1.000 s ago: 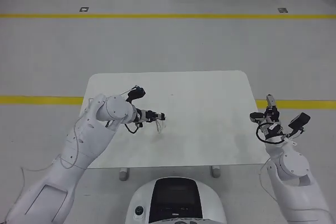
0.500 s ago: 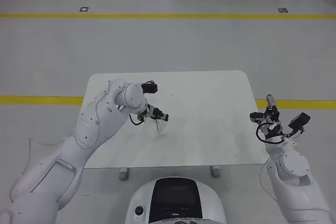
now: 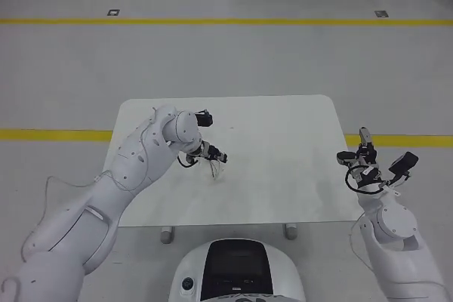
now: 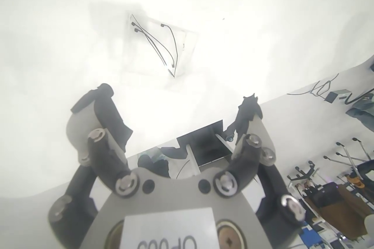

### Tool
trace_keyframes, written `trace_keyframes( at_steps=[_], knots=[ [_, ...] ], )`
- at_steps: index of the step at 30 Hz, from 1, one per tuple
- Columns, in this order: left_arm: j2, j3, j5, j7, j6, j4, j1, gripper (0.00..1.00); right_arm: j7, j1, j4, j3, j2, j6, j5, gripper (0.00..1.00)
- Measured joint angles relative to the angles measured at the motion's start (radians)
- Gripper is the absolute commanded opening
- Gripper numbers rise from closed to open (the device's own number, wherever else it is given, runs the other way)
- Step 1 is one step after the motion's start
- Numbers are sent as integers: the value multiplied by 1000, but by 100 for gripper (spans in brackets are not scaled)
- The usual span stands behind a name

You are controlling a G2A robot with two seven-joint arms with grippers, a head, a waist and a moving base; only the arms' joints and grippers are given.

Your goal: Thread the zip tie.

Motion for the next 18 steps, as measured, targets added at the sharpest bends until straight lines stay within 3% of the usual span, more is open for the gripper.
trace_keyframes(
  at_steps=[4,7,14,16,18],
  knots=[
    [-38,95,108,-30,81,6,-53,100,0,0,0,0,0,0,0,100],
    [-71,135,121,-31,81,56,-79,100,0,0,0,0,0,0,0,100],
    [-164,173,52,27,80,251,-114,100,0,0,0,0,0,0,0,100],
    [-179,177,41,26,80,282,-126,100,0,0,0,0,0,0,0,100],
    [-179,178,41,25,80,283,-127,100,0,0,0,0,0,0,0,100]
  ],
)
